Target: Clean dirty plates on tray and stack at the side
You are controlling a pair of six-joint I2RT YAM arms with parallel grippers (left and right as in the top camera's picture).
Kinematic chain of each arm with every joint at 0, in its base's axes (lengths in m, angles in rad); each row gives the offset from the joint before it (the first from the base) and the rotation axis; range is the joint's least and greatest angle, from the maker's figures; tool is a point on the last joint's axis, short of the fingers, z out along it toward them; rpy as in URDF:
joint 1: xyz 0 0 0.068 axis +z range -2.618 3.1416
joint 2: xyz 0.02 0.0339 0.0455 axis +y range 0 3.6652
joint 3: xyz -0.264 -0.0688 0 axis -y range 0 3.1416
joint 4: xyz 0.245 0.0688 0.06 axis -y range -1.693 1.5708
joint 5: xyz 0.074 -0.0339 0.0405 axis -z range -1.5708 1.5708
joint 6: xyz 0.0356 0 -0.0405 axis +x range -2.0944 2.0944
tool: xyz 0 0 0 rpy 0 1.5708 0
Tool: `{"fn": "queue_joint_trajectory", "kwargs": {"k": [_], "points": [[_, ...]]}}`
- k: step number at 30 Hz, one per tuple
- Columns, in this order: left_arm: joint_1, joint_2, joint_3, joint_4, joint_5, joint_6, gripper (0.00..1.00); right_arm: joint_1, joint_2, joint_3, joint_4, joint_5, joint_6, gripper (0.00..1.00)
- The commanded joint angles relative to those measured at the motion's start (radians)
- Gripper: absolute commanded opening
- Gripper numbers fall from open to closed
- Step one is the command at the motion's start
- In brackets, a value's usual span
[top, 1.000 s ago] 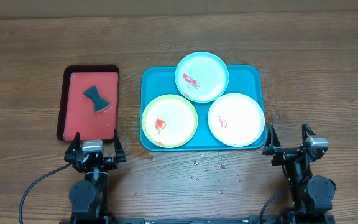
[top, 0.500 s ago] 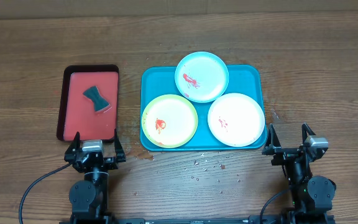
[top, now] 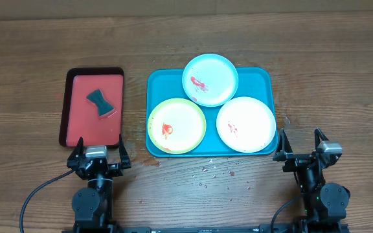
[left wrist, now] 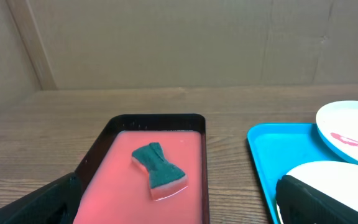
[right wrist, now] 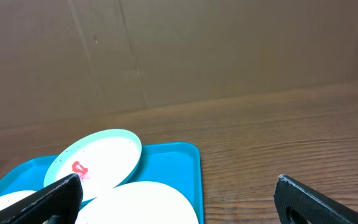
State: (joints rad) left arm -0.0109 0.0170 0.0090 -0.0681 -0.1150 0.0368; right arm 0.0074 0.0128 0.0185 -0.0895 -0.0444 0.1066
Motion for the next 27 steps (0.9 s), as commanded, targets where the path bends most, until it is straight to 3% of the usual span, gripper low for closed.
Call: {"fn": "queue_joint_trajectory", "kwargs": {"k": [1, 5, 9, 14, 21, 24, 27], "points": [[0.001, -0.002, -0.004, 0.001, 0.008, 0.02, 1.0, 0.005, -0.008, -0.011, 0.008, 0.01, -0.003, 1.0], [0.001, -0.002, -0.004, 0.017, 0.009, 0.026, 1.0, 0.005, -0.008, -0.011, 0.008, 0.01, -0.003, 1.0], [0.001, -0.002, -0.004, 0.062, 0.261, -0.132, 1.0, 0.005, -0.008, -0.011, 0.008, 0.01, -0.003, 1.0], [0.001, -0.002, -0.004, 0.216, 0.429, -0.266, 1.0, 0.005, -0.008, -0.011, 0.008, 0.01, -0.003, 1.0], [0.001, -0.002, 0.008, 0.559, 0.395, -0.162, 1.0, 0.005, -0.008, -0.011, 0.008, 0.01, -0.003, 1.0], [0.001, 0.015, 0.074, 0.538, 0.286, -0.087, 1.0, 0.005, -0.008, -0.011, 0.008, 0.01, -0.003, 1.0], [0.001, 0.085, 0.208, 0.414, 0.185, -0.04, 1.0, 0.005, -0.008, -0.011, 0.008, 0.01, -0.003, 1.0]]}}
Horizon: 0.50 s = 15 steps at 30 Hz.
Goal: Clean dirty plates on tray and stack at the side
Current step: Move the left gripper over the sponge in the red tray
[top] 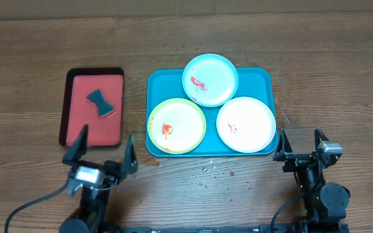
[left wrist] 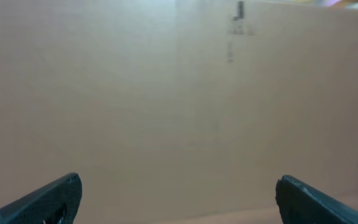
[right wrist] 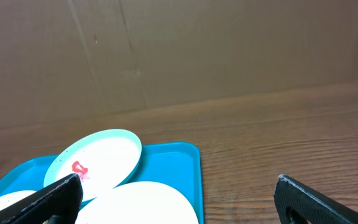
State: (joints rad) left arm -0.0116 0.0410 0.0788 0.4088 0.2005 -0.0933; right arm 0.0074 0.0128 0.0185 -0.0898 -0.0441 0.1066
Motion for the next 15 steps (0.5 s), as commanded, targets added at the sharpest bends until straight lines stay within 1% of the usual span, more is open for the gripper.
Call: {"fn": "queue_joint_trajectory", "kwargs": {"k": [1, 5, 7, 10, 12, 13, 15], "points": [[0.002, 0.103, 0.197, -0.122, -0.162, 0.091, 1.0, 0.005, -0.008, -0.011, 0.008, 0.009, -0.003, 1.0], [0.002, 0.317, 0.448, -0.364, -0.189, 0.091, 1.0, 0.005, -0.008, -0.011, 0.008, 0.009, -0.003, 1.0], [0.002, 0.445, 0.586, -0.512, -0.188, 0.093, 1.0, 0.005, -0.008, -0.011, 0.008, 0.009, -0.003, 1.0], [0.002, 0.631, 0.784, -0.735, -0.14, 0.123, 1.0, 0.005, -0.008, -0.011, 0.008, 0.009, -0.003, 1.0], [0.002, 0.735, 0.88, -0.841, -0.08, 0.122, 1.0, 0.005, -0.008, -0.011, 0.008, 0.009, -0.003, 1.0], [0.002, 0.798, 0.925, -0.869, -0.083, 0.135, 1.0, 0.005, -0.008, -0.011, 0.008, 0.009, -0.003, 1.0], [0.014, 0.9, 1.009, -0.937, -0.192, 0.031, 1.0, 0.005, -0.008, -0.011, 0.008, 0.009, -0.003, 1.0]]}}
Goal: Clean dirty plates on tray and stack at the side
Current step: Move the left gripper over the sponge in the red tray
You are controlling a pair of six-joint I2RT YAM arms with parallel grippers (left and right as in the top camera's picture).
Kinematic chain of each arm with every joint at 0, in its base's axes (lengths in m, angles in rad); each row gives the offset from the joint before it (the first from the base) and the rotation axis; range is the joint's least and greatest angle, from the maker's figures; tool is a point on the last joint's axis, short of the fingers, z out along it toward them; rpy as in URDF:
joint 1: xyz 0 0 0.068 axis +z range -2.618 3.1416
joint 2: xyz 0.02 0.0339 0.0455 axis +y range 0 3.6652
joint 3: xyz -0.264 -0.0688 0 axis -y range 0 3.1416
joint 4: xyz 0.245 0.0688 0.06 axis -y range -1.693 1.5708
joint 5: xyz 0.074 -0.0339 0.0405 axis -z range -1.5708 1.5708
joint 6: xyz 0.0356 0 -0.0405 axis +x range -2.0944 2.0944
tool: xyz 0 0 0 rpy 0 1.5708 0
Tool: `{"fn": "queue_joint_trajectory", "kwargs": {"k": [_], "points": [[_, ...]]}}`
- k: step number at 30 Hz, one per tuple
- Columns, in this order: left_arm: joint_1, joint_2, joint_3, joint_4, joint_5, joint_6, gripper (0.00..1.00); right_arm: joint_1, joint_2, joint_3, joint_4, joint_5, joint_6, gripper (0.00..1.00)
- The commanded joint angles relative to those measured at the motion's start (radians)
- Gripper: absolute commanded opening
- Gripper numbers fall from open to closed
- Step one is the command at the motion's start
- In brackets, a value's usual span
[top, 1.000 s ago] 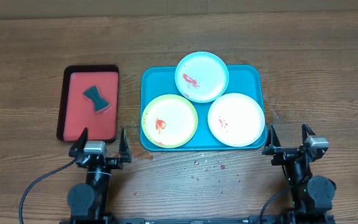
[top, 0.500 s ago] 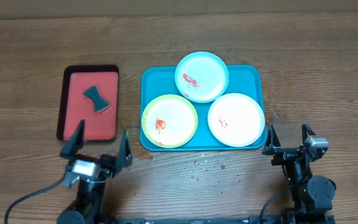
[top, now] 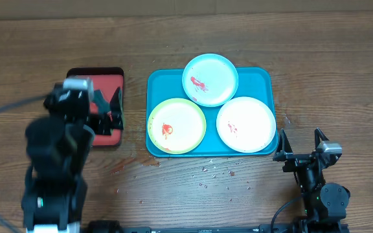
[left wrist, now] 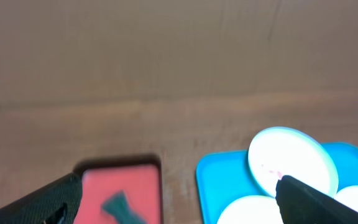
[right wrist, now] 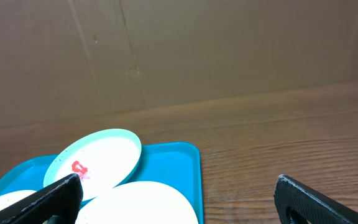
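Three stained plates lie on the blue tray (top: pixel 154 84): a light-blue one (top: pixel 210 79) at the back, a green-rimmed one (top: pixel 177 125) front left, a white one (top: pixel 245 123) front right. My left gripper (top: pixel 107 111) hangs open above the red tray (top: pixel 105 74), whose dark green sponge (left wrist: pixel 124 206) shows blurred in the left wrist view between the wide-spread fingers and is hidden overhead by the arm. At the table's front right, my right gripper (top: pixel 301 150) stands open and empty, just short of the blue tray.
Small crumbs and wet spots (top: pixel 219 171) dot the wood in front of the blue tray. A cardboard wall (right wrist: pixel 197 50) closes off the far side of the table. Bare wood lies to the right of the blue tray (right wrist: pixel 291 162).
My left arm has moved from the front table edge to above the red tray; its camera now looks down on sponge and trays instead of the wall. The right arm is unchanged.
Both arms first rested open at the front edge, the left wrist view facing the sponge on the red tray. Then the left gripper was raised, seeing only the cardboard wall. Now it hovers open over the red tray. Plates and right arm stayed put.
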State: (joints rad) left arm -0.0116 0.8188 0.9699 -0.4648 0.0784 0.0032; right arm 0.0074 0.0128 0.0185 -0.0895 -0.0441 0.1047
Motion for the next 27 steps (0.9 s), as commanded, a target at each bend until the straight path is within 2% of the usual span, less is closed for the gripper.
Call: {"fn": "queue_joint_trajectory", "kwargs": {"k": [1, 3, 7, 10, 19, 26, 27], "points": [[0.026, 0.171, 0.165, -0.114, -0.146, -0.151, 1.0, 0.005, -0.008, -0.011, 0.008, 0.009, -0.001, 1.0], [0.061, 0.277, 0.277, -0.247, -0.251, -0.281, 1.0, 0.005, -0.008, -0.011, 0.008, 0.009, -0.001, 1.0], [0.122, 0.439, 0.421, -0.389, -0.251, -0.326, 1.0, 0.005, -0.008, -0.011, 0.008, 0.009, -0.001, 1.0], [0.133, 0.513, 0.435, -0.389, -0.207, -0.325, 1.0, 0.005, -0.008, -0.011, 0.008, 0.009, -0.001, 1.0], [0.137, 0.745, 0.429, -0.297, -0.242, -0.36, 1.0, 0.005, -0.008, -0.011, 0.008, 0.009, -0.001, 1.0], [0.137, 0.882, 0.429, -0.236, -0.235, -0.439, 1.0, 0.005, -0.008, -0.011, 0.008, 0.009, -0.001, 1.0], [0.137, 0.901, 0.429, -0.234, -0.23, -0.438, 0.86, 0.005, -0.008, -0.011, 0.008, 0.009, -0.001, 1.0]]}}
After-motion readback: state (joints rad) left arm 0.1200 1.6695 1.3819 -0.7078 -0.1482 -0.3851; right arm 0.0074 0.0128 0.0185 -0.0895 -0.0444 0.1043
